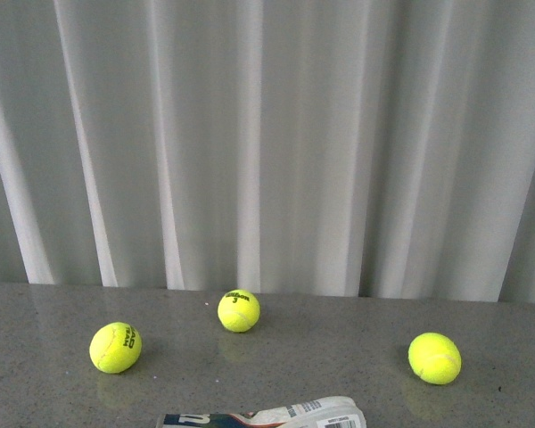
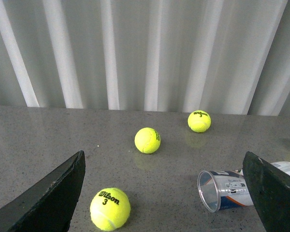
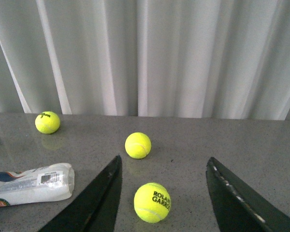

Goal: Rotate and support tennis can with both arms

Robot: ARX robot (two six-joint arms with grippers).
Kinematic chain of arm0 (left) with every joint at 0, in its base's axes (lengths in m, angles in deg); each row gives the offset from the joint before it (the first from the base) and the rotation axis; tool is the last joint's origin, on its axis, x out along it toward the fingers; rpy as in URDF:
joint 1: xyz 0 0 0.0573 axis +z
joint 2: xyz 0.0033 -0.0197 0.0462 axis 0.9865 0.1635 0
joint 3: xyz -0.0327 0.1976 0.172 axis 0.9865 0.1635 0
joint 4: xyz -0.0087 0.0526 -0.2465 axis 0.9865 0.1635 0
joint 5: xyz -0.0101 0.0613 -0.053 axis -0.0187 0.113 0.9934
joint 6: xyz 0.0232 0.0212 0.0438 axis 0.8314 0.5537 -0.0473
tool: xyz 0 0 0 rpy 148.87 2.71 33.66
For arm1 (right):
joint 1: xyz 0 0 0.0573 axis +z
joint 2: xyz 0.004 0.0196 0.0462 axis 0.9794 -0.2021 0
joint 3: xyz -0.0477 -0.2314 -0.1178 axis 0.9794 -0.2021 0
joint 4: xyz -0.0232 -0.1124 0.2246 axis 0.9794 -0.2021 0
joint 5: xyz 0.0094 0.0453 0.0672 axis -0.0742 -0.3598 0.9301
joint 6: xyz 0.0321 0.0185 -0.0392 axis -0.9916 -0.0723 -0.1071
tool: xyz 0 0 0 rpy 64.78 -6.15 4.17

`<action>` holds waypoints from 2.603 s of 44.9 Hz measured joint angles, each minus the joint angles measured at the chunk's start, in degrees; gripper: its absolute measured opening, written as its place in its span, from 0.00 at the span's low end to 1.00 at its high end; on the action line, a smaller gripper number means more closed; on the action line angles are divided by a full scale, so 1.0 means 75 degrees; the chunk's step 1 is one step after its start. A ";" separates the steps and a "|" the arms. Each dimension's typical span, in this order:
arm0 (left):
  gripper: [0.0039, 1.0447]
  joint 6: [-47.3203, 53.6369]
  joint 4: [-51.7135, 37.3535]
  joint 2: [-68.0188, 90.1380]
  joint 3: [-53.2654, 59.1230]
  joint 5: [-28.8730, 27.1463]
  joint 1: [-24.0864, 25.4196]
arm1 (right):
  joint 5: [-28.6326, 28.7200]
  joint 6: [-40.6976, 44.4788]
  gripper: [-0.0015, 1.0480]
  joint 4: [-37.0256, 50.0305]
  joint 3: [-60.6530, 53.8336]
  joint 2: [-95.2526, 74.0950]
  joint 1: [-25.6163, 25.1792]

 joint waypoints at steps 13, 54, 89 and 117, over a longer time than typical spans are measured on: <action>0.94 0.0000 0.0000 -0.0003 0.0000 0.0000 0.0000 | 0.0000 -0.0006 0.95 0.0000 0.0000 0.0000 0.0000; 0.94 -0.1682 -0.3515 1.1162 -0.2795 0.4465 0.0580 | 0.0000 -0.0003 0.93 -0.0006 0.0000 0.0006 0.0000; 0.94 -0.2197 -0.4540 1.5513 -0.5196 0.4535 -0.0516 | 0.0000 -0.0003 0.93 -0.0006 0.0000 0.0006 0.0000; 0.58 -0.4363 -0.5435 1.6638 -0.5703 0.5027 -0.1501 | 0.0000 -0.0003 0.93 -0.0006 0.0000 0.0006 0.0000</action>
